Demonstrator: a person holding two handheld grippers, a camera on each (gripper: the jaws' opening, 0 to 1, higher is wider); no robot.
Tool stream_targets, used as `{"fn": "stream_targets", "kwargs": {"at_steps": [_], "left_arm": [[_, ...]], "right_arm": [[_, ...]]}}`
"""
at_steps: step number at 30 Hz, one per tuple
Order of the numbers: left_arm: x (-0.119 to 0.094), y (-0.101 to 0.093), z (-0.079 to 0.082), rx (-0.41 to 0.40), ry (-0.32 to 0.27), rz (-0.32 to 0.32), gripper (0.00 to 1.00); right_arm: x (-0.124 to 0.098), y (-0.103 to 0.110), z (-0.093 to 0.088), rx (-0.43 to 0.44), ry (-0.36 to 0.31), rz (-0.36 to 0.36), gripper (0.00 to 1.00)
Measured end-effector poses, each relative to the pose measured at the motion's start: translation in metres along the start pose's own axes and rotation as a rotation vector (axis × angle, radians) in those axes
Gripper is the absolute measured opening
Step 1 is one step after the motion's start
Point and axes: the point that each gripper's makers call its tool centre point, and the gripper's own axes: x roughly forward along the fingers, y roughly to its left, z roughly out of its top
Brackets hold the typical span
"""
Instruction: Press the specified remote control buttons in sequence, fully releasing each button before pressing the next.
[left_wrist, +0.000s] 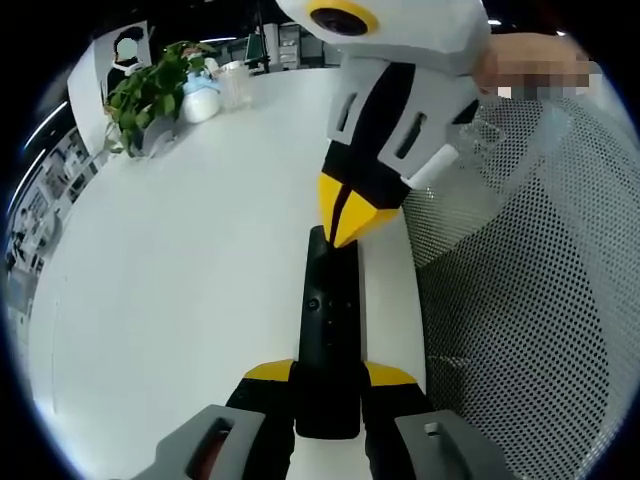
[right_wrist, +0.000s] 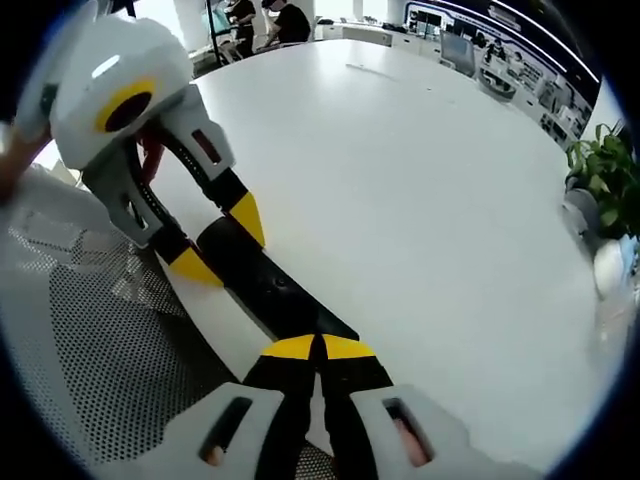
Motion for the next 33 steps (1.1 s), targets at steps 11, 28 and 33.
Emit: {"fn": "stream_targets", "kwargs": {"at_steps": [11, 28, 33], "left_arm": [[0.0, -0.0001, -0.0002, 0.002, 0.001, 0.0, 0.25], [0.0005, -0.0007, 0.0004, 0.024, 0.007, -0.005, 0.25], [0.0004, -0.0007, 0.0003, 0.015, 0.004, -0.003, 0.25]], "right_arm": [[-0.0003, 0.0019, 0.0008, -0.035, 0.006, -0.016, 0.0], [0.0018, 0.0056, 0.0091, -0.022, -0.033, -0.001, 0.0], [0.0038, 0.0085, 0.0071, -0.046, -0.024, 0.006, 0.0]]}}
